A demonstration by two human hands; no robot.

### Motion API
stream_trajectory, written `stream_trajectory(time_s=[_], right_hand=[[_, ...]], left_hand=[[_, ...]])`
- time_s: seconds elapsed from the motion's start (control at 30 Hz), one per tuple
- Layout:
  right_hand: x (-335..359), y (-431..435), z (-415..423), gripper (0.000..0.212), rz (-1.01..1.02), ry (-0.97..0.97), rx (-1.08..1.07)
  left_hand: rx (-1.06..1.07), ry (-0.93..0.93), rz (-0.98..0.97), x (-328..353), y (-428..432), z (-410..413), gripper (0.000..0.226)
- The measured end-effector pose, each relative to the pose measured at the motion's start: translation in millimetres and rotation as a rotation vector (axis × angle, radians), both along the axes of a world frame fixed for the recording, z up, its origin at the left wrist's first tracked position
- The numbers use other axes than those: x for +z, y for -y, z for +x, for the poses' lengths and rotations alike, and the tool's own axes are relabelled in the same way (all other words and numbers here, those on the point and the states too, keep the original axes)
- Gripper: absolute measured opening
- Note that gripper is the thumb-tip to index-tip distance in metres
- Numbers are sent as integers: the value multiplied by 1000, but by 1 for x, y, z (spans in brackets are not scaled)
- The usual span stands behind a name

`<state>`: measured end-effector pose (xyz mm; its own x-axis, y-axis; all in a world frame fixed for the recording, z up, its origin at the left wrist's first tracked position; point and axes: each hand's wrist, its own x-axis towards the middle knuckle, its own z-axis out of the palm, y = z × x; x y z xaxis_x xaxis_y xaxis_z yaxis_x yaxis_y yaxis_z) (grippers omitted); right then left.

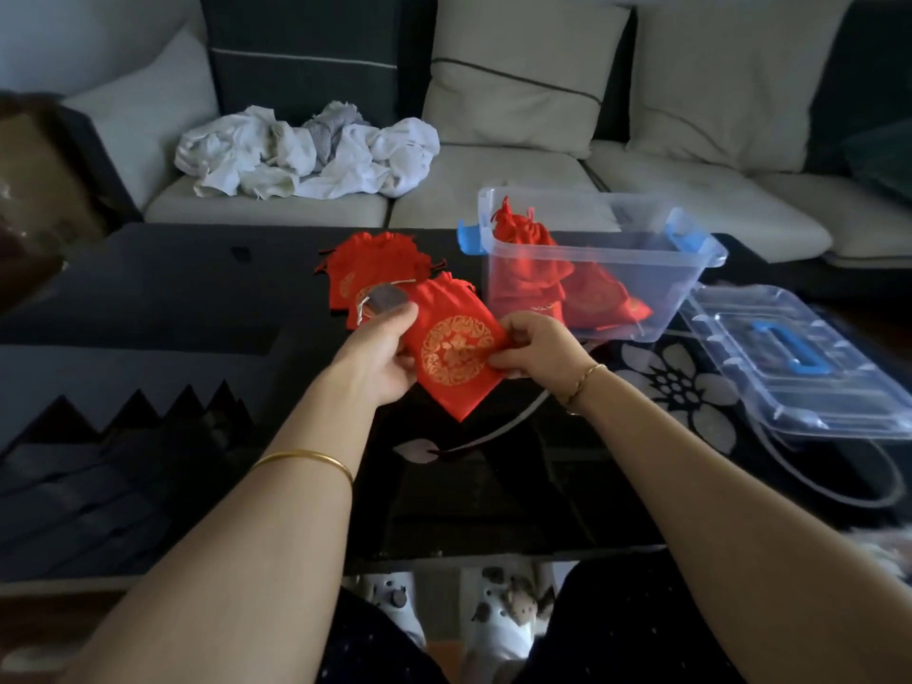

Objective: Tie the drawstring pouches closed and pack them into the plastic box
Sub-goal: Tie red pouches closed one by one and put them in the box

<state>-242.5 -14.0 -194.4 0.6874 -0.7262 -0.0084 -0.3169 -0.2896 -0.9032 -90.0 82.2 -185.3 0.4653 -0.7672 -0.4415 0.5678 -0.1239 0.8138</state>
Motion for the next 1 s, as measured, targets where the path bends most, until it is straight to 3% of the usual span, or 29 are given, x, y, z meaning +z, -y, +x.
stream_trajectory(time_s=[0.07, 0.17, 0.27, 0.33, 0.5, 0.67, 0.77, 0.93, 1.0], right_hand=[[-1, 1, -14, 25, 7, -27, -37], [2, 2, -19, 35, 274, 88, -144], [8, 7, -30, 51, 442, 236, -162], [10, 8, -36, 54, 407, 249, -127], [16, 7, -39, 23, 65, 112, -152], [24, 10, -45, 23, 118, 38, -53], [25, 8, -45, 17, 23, -7, -63], [25, 9, -45, 23, -101, -17, -203], [27, 10, -47, 27, -91, 23, -259]], left_hand=[[-45, 225, -26, 3, 3, -16, 14], [-153, 518, -25, 7, 5, -24, 23], [-200, 665, -25, 8, 6, -32, 24], [-198, 690, -37, 8, 6, -35, 24], [-138, 645, -52, 14, 5, -39, 22], [-11, 539, 11, 16, 4, -32, 19], [5, 669, 44, 14, 5, -28, 26], [-61, 1141, 107, 14, 1, -23, 29], [-111, 1230, 119, 15, -3, -20, 26]])
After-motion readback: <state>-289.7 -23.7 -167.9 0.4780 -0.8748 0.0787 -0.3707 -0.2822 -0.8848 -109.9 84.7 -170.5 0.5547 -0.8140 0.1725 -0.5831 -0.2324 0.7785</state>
